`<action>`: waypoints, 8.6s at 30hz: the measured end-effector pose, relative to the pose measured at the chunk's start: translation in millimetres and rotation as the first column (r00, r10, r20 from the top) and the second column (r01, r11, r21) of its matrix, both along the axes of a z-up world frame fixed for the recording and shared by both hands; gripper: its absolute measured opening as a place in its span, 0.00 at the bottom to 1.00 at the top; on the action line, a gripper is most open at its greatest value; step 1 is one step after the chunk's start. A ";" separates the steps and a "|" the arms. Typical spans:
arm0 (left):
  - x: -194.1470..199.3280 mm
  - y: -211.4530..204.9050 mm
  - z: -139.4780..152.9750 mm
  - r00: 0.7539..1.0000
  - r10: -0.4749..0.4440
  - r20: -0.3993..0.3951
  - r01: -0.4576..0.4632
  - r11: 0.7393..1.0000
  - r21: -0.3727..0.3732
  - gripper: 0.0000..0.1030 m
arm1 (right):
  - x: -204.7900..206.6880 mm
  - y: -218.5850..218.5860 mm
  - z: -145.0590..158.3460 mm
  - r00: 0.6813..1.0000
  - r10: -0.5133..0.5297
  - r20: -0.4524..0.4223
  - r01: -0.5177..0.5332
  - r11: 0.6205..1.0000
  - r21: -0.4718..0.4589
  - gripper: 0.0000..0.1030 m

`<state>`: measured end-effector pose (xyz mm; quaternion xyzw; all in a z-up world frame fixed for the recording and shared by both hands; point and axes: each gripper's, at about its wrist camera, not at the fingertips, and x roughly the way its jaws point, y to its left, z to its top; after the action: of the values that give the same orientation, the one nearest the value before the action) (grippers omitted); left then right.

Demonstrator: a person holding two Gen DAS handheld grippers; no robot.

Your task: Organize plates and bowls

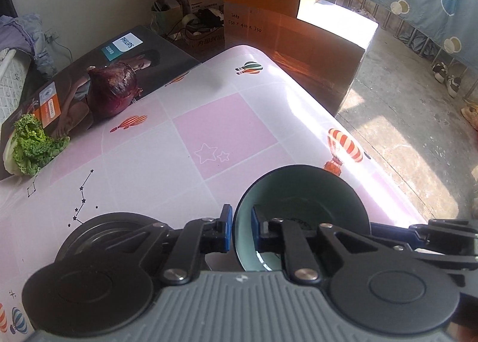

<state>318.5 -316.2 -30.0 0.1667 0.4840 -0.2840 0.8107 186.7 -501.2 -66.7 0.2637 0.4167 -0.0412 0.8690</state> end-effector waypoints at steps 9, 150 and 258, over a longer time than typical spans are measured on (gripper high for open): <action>-4.3 1.2 0.5 0.999 0.033 -0.024 -0.033 0.999 0.014 0.15 | -1.9 -5.7 -1.2 1.000 -0.001 0.014 0.001 1.000 0.003 0.16; 10.2 174.0 -10.1 0.922 0.332 -0.200 -0.348 0.937 -0.046 0.29 | 85.5 126.8 2.0 0.991 0.134 0.028 -0.136 0.988 0.072 0.16; -276.8 434.5 -9.4 0.913 0.334 0.234 -0.263 0.921 -0.286 1.00 | -268.0 339.6 88.6 0.934 0.228 0.274 -0.037 0.826 -0.562 0.99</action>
<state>41.7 118.3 -39.4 0.0257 0.3456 -0.1880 0.9190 -81.3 -161.6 21.9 -0.0230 0.2537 -0.0526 0.9656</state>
